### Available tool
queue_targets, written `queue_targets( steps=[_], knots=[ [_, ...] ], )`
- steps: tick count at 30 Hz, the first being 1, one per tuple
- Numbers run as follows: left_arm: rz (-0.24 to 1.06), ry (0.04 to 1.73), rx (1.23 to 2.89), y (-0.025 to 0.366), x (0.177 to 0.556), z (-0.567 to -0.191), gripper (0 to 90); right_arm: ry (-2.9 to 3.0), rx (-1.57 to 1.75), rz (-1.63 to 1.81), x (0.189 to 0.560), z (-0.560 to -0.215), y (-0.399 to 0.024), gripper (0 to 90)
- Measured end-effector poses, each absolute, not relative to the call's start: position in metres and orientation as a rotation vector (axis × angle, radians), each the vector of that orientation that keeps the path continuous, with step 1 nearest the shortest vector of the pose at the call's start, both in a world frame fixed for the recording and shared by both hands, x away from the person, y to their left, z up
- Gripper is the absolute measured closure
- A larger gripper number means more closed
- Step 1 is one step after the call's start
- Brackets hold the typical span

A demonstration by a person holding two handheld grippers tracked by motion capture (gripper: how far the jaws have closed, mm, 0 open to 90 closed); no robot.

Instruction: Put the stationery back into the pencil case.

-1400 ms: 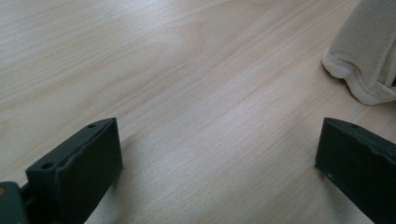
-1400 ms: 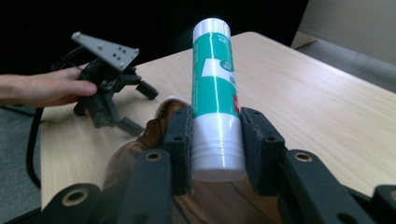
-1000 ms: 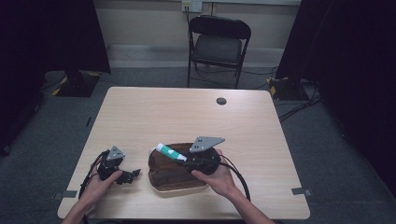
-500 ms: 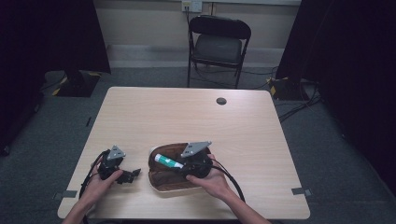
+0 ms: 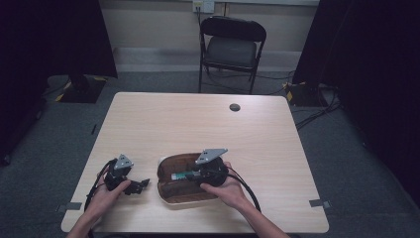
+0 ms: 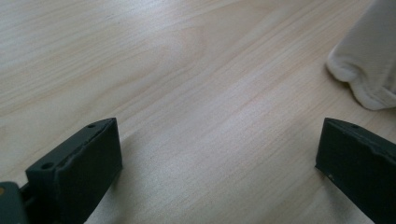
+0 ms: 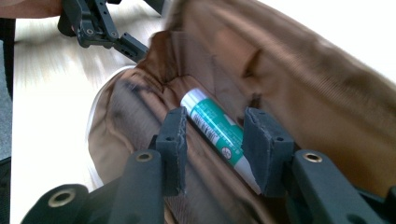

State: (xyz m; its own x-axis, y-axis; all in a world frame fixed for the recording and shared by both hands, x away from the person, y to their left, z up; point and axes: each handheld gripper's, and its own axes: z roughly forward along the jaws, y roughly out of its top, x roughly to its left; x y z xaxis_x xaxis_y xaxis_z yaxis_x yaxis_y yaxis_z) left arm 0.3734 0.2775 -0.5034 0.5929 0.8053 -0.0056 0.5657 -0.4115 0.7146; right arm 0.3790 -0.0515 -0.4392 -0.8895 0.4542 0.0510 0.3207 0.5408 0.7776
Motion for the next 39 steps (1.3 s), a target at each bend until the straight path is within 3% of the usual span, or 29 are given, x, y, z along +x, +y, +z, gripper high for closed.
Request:
queue_targets(
  steps=[16, 39],
  knots=[
    [0.447, 1.081, 2.132, 0.278, 0.373, -0.503, 0.0, 2.563, 0.754, 1.325, 0.382, -0.437, -0.069, 60.4],
    [0.447, 1.081, 2.132, 0.278, 0.373, -0.503, 0.0, 2.371, 0.918, 1.348, 0.359, -0.418, -0.144, 39.6]
  ],
)
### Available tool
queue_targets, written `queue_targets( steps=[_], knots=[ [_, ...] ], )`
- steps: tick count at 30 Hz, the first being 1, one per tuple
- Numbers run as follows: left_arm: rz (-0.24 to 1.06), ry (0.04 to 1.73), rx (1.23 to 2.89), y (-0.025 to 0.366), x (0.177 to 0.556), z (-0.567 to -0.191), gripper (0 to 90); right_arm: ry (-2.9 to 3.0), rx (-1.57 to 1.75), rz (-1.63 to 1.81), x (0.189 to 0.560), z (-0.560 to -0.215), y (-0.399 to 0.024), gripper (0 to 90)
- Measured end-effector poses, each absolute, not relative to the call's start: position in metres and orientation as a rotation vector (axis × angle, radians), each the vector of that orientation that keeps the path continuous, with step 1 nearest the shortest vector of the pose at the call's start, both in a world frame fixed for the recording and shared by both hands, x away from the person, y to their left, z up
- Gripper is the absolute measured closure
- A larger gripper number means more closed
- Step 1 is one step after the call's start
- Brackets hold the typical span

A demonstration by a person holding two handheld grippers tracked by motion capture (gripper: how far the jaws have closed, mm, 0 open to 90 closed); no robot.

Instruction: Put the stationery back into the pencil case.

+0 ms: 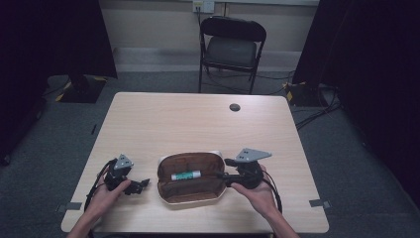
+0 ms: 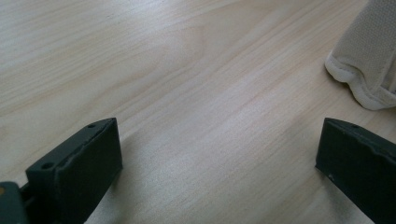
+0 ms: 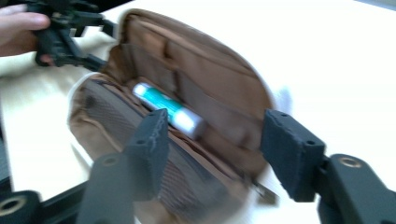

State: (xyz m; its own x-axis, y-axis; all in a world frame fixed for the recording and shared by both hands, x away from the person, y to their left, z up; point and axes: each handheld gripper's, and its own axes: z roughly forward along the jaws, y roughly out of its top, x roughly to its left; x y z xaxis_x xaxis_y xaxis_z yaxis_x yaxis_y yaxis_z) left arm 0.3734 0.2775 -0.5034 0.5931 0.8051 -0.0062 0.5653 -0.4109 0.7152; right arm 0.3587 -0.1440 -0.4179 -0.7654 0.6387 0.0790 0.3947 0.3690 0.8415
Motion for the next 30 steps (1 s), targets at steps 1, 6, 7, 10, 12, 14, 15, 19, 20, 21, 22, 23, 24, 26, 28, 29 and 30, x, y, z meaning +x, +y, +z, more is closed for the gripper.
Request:
queue_targets(
  steps=[1, 6, 7, 10, 12, 14, 15, 19, 20, 21, 22, 23, 24, 26, 28, 29, 30],
  knots=[
    [0.448, 1.081, 2.133, 0.278, 0.373, -0.503, 0.0, 2.352, 0.939, 1.342, 0.358, -0.418, -0.15, 38.9],
    [0.447, 1.081, 2.132, 0.278, 0.373, -0.503, 0.0, 2.3, 1.013, 1.31, 0.358, -0.424, -0.176, 35.2],
    [0.447, 1.081, 2.132, 0.278, 0.373, -0.503, 0.0, 2.291, 1.025, 1.306, 0.358, -0.426, -0.181, 34.2],
    [0.448, 1.081, 2.132, 0.278, 0.373, -0.503, 0.0, 2.27, 1.076, 1.273, 0.359, -0.431, -0.194, 32.1],
    [0.448, 1.082, 2.132, 0.278, 0.373, -0.503, 0.0, 2.255, 1.115, 1.243, 0.36, -0.435, -0.203, 29.6],
    [0.448, 1.081, 2.132, 0.278, 0.373, -0.503, 0.0, 2.238, 1.147, 1.204, 0.362, -0.439, -0.213, 28.3],
    [0.448, 1.08, 2.132, 0.278, 0.373, -0.503, 0.0, 2.226, 1.17, 1.193, 0.363, -0.44, -0.218, 26.6],
    [0.448, 1.081, 2.132, 0.278, 0.373, -0.503, 0.0, 2.19, 1.249, 1.143, 0.366, -0.447, -0.237, 22.6],
    [0.447, 1.081, 2.132, 0.278, 0.373, -0.503, 0.0, 2.183, 1.258, 1.14, 0.368, -0.449, -0.241, 21.5],
    [0.447, 1.081, 2.132, 0.278, 0.373, -0.503, 0.0, 2.174, 1.284, 1.123, 0.369, -0.452, -0.247, 20.2],
    [0.448, 1.081, 2.133, 0.278, 0.373, -0.503, 0.0, 2.17, 1.299, 1.107, 0.371, -0.455, -0.251, 19.4],
    [0.448, 1.081, 2.133, 0.278, 0.373, -0.503, 0.0, 2.164, 1.321, 1.088, 0.372, -0.458, -0.256, 18.8],
    [0.447, 1.081, 2.133, 0.278, 0.373, -0.503, 0.0, 2.156, 1.348, 1.077, 0.373, -0.461, -0.261, 18.3],
    [0.447, 1.081, 2.132, 0.278, 0.373, -0.503, 0.0, 2.147, 1.393, 1.044, 0.376, -0.467, -0.269, 17.6],
    [0.447, 1.08, 2.132, 0.278, 0.373, -0.503, 0.0, 2.127, 1.485, 1.021, 0.379, -0.474, -0.279, 17.7],
    [0.447, 1.081, 2.132, 0.278, 0.373, -0.503, 0.0, 2.12, 1.498, 0.996, 0.38, -0.476, -0.282, 17.5],
    [0.447, 1.081, 2.132, 0.278, 0.373, -0.503, 0.0, 2.117, 1.495, 0.966, 0.38, -0.476, -0.285, 17.4]
  ],
)
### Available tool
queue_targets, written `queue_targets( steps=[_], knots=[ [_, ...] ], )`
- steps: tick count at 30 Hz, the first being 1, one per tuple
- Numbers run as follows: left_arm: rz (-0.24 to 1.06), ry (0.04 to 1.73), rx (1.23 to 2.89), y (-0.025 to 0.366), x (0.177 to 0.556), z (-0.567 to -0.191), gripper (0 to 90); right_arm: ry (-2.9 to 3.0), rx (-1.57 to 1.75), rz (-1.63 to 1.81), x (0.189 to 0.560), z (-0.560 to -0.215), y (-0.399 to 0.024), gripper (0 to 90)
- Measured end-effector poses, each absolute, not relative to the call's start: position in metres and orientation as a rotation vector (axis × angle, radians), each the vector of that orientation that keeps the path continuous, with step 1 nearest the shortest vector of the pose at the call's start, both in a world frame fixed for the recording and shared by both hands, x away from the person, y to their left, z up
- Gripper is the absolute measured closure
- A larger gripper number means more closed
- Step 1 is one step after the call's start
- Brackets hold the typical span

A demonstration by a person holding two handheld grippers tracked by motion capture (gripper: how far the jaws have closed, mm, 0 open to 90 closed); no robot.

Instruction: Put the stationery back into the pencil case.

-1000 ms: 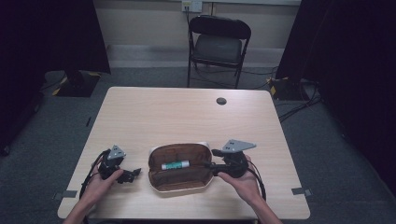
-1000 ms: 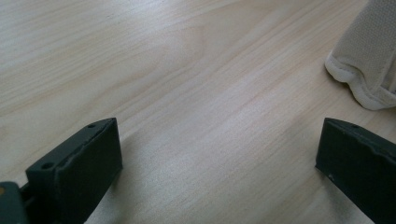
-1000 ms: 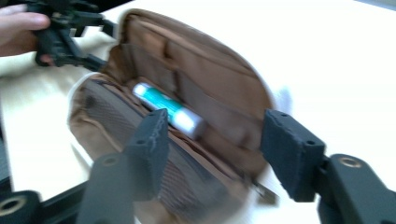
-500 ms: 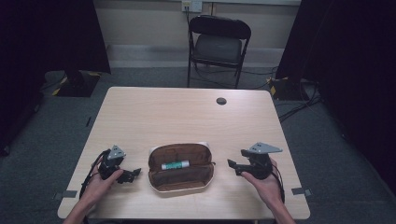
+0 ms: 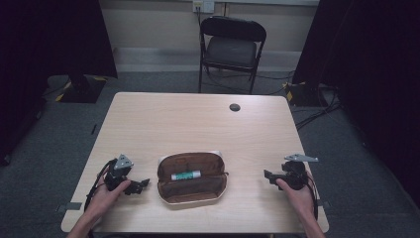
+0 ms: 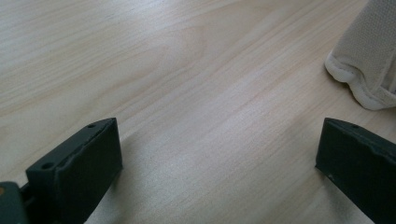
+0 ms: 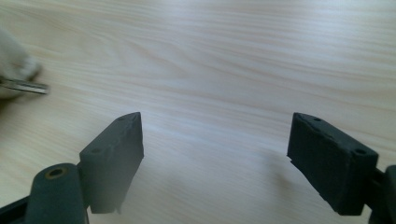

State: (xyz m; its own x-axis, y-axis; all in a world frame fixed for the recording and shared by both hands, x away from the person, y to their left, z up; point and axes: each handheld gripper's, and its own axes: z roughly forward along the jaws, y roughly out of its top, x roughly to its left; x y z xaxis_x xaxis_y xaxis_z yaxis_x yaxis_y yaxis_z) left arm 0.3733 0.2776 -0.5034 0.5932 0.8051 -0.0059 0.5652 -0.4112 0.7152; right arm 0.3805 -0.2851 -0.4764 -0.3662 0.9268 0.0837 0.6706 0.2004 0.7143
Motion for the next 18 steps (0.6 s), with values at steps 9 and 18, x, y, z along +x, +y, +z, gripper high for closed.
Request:
queue_targets(
  steps=[9, 18],
  knots=[
    [0.449, 1.081, 2.133, 0.278, 0.373, -0.503, 0.0, 2.077, 1.526, 0.803, 0.389, -0.492, -0.296, 15.5],
    [0.447, 1.08, 2.132, 0.278, 0.373, -0.503, 0.0, 2.002, 1.499, 0.864, 0.389, -0.5, -0.294, 11.7]
  ],
)
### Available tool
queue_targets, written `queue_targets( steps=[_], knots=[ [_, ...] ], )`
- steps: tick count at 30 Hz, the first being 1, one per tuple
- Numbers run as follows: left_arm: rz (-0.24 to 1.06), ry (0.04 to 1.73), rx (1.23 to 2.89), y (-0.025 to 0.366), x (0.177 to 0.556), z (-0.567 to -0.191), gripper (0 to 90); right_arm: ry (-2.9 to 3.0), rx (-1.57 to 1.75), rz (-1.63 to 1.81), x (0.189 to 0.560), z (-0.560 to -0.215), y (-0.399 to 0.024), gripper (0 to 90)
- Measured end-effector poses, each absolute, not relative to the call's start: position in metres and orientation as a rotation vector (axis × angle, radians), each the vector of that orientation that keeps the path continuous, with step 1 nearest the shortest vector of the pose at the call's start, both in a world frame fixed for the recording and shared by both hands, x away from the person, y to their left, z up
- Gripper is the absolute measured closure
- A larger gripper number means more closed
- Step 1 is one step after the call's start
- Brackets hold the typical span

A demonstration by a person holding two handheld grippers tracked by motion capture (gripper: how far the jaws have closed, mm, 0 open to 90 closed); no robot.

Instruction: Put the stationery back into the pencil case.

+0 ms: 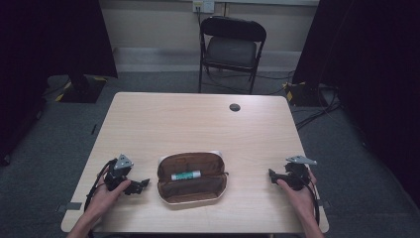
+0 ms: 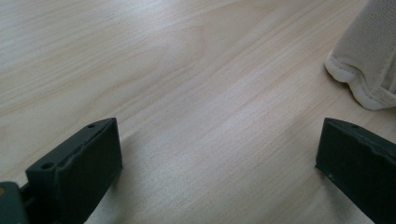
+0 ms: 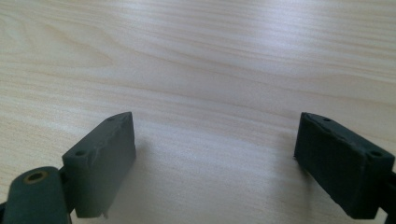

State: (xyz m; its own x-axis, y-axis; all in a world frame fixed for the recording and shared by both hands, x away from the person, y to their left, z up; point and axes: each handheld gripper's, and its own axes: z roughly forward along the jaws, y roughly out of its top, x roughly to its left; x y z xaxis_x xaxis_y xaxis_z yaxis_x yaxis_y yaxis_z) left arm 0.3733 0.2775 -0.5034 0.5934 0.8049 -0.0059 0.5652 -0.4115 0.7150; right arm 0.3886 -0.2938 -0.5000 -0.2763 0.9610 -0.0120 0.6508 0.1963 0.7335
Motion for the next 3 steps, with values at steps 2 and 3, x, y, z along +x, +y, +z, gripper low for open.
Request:
queue_targets(
  steps=[2, 3],
  knots=[
    [0.447, 1.08, 2.132, 0.2776, 0.3733, -0.5034, 0.0, 1.993, 1.506, 0.858, 0.3883, -0.5001, -0.2928, 11.7],
    [0.447, 1.081, 2.132, 0.2775, 0.3733, -0.5034, 0.0, 1.986, 1.509, 0.854, 0.3878, -0.5, -0.2921, 11.6]
  ],
)
